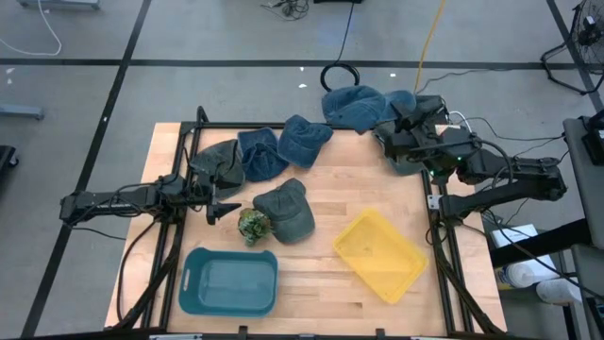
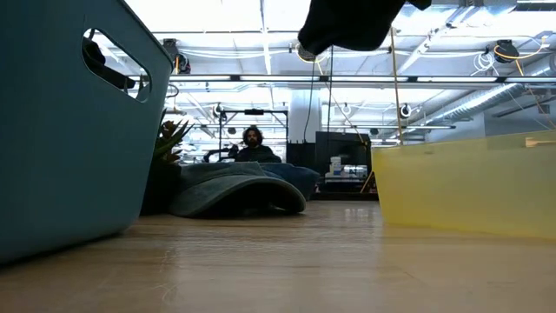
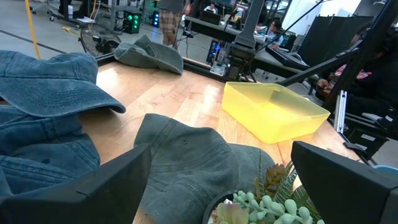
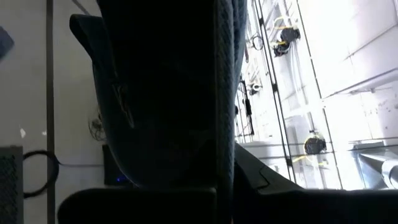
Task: Pick & Place hat
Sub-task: Put the right blue cap into the blue bin
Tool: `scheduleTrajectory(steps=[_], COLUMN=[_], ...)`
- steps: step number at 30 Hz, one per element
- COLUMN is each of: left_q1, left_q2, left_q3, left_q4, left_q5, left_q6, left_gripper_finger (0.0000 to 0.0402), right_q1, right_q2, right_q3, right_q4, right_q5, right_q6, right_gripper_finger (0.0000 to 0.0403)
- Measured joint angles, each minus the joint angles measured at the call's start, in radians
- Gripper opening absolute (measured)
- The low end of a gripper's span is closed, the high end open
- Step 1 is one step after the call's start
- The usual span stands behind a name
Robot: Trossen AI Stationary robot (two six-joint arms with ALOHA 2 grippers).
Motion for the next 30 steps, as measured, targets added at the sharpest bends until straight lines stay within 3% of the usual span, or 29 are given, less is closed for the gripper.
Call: scheduleTrajectory(steps=[22, 30], left_q1=[0.0, 0.0], left_q2=[0.0, 0.0], left_q3=[0.0, 0.0], left_q4=[0.0, 0.0], left_q5=[0.0, 0.0], left_q6=[0.0, 0.0], left_gripper_finger=[0.0397, 0.0397], right_q1=[0.094, 0.207], right_q2=[0.0, -0.013], right_q3=[0.0, 0.0], right_q4=[0.031, 0.029], right_q5=[0.058, 0.078], right_q6=[0.02, 0.03], right_gripper_finger=[0.0, 0.0])
